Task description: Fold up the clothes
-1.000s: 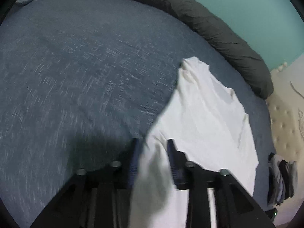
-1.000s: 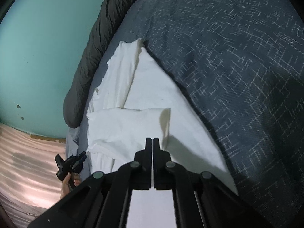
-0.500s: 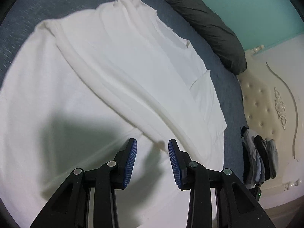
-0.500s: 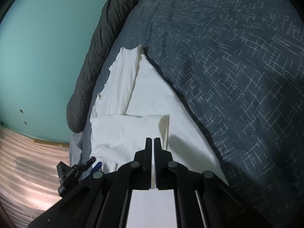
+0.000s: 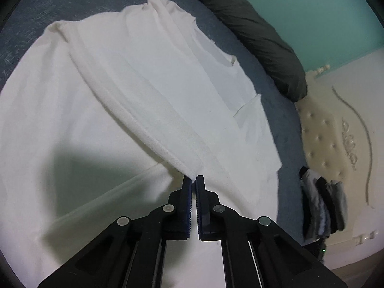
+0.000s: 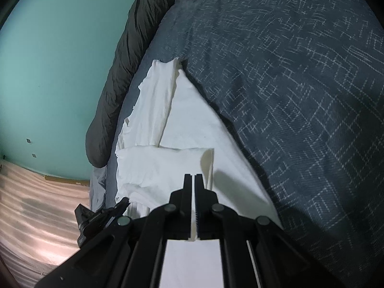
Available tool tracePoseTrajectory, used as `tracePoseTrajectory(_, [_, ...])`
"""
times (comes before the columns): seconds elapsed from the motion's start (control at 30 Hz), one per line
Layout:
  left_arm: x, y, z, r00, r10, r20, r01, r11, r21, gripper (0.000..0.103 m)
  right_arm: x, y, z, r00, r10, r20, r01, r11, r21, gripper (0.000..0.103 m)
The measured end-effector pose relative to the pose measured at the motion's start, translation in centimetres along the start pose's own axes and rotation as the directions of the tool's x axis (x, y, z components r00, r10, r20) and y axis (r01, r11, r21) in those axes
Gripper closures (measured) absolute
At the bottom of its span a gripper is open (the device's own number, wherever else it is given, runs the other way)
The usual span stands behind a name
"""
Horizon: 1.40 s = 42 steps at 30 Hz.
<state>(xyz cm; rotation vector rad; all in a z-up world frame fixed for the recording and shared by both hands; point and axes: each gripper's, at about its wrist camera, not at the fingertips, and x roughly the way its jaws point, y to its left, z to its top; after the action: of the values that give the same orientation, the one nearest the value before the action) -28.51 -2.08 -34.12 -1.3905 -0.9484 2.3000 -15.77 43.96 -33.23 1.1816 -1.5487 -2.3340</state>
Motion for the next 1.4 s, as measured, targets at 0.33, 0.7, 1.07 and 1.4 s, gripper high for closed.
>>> tracePoseTrajectory(0.33, [0.6, 1.7, -0.5, 0.999, 0.02, -0.025, -0.021, 0.999, -0.027, 0.1, -0.1, -0.4, 0.6, 1.0, -0.007, 0.021, 0.006, 1.0, 0.013, 0.099])
tracePoseTrajectory(0.7, [0.9, 1.7, -0.5, 0.999, 0.036, -0.026, -0.036, 0.999, -0.019, 0.099, 0.8, 0.2, 2.2, 0.999, -0.01, 0.045, 0.012, 0.999, -0.035, 0.065])
tracePoseTrajectory(1.07, [0.9, 1.4, -0.4, 0.998, 0.053, -0.023, -0.053, 0.999, 0.008, 0.099, 2.7, 0.4, 2.0, 0.995, -0.094, 0.021, 0.096, 0.987, -0.132, 0.099])
tracePoseTrajectory(1.4, [1.0, 1.1, -0.4, 0.998, 0.053, -0.019, -0.053, 0.998, 0.017, 0.098, 0.5, 0.1, 1.8, 0.993, -0.079, 0.088, 0.086, 0.993, -0.081, 0.101])
